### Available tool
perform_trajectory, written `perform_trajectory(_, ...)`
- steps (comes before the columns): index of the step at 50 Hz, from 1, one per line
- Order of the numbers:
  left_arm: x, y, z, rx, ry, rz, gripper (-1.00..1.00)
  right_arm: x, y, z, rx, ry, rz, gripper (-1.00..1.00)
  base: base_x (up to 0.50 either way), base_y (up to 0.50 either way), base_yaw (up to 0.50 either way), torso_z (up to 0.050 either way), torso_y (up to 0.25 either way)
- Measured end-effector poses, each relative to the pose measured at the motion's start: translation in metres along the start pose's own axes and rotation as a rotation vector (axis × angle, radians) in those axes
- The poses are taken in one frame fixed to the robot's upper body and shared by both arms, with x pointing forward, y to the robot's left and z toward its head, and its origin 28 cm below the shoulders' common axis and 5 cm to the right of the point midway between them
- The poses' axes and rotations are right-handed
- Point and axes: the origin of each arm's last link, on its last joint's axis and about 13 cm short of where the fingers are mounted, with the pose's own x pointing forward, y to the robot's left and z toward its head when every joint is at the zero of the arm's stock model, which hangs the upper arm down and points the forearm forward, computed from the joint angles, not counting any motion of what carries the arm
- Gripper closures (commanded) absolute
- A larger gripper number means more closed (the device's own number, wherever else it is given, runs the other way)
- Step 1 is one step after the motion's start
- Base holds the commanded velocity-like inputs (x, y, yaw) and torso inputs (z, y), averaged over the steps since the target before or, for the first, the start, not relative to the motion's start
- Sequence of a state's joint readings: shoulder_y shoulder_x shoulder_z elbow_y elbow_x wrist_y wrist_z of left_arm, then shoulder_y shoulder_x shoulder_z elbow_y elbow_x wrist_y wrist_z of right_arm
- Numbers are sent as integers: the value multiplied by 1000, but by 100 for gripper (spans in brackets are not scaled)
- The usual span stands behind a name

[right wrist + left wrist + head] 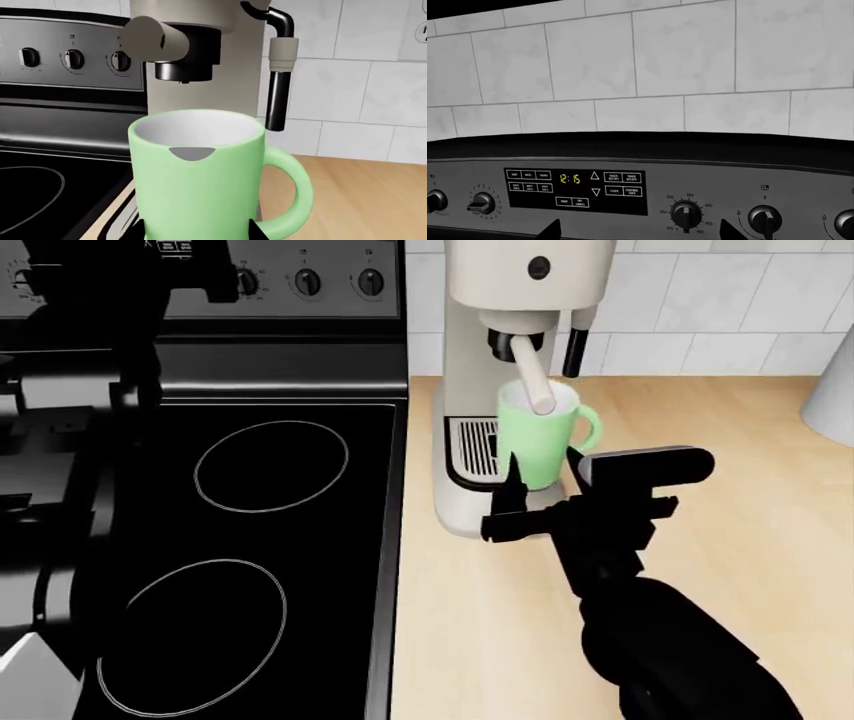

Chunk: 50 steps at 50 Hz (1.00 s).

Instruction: Pick the mug from the cabinet, place it under the coffee machine dispenser, and press the start button.

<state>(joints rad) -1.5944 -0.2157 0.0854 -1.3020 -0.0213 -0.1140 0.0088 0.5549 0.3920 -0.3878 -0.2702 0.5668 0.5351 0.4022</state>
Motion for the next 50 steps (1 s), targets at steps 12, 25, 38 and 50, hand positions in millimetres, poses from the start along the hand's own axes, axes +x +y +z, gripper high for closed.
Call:
perform_trajectory(12, 0, -1, 0, 0, 0, -2, -100, 8, 2, -1, -3, 4, 4, 100, 0, 0, 0, 0, 0)
perform_trajectory(25, 0, 0, -1, 0, 0, -2, -100, 18, 5, -2, -7, 9, 7, 100, 0, 0, 0, 0, 1)
perform_trajectory(38, 0, 0, -2, 1, 2, -2, -100, 29, 6, -1, -8, 6, 4, 100, 0, 0, 0, 0, 0)
perform_trajectory(50, 0, -1, -3, 4, 3, -4, -100, 39, 6, -2, -4, 8, -3, 100, 0, 0, 0, 0, 1)
